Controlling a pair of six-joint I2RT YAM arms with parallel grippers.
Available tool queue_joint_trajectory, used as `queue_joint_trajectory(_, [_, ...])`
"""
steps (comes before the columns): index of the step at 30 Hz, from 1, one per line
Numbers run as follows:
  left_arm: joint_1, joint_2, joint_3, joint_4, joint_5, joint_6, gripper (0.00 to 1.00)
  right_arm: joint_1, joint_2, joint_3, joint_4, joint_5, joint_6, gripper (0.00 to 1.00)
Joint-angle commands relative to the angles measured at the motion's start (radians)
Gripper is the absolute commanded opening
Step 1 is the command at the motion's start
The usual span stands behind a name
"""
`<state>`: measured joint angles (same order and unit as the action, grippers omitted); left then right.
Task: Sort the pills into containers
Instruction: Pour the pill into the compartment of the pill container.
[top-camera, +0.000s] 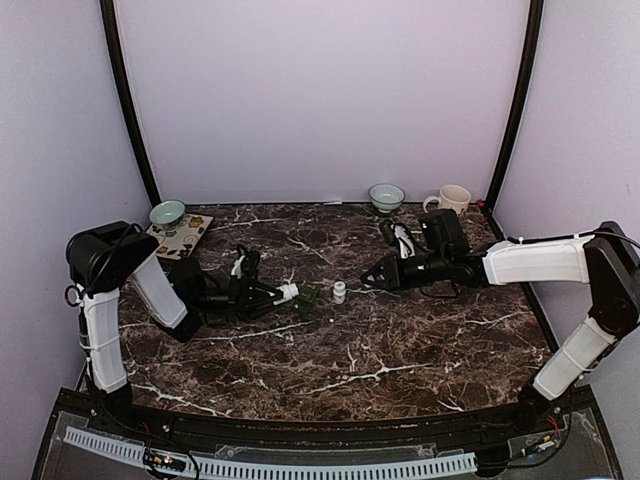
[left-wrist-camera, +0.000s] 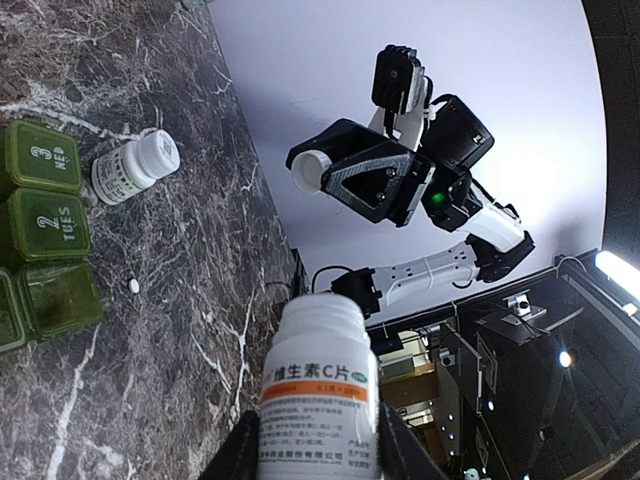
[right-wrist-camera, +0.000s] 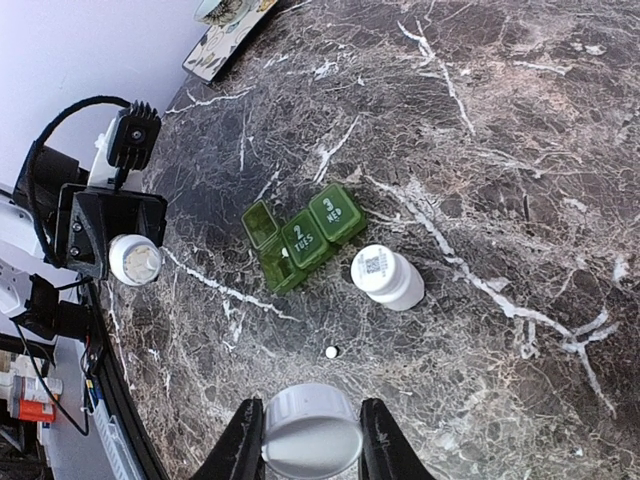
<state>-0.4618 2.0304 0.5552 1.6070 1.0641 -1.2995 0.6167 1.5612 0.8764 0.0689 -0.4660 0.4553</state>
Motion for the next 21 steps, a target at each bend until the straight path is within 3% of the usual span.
queue_joint_trajectory(1, [0.007,0.009,-0.011,0.079,-0.032,0.048,0.18,-0.015,0.011,-0.008,0.039,0.002,-0.001,0.00])
queue_joint_trajectory(21, [0.003,0.040,0.028,-0.068,-0.071,0.143,0.18,-0.033,0.024,-0.007,0.048,-0.014,-0.004,0.00])
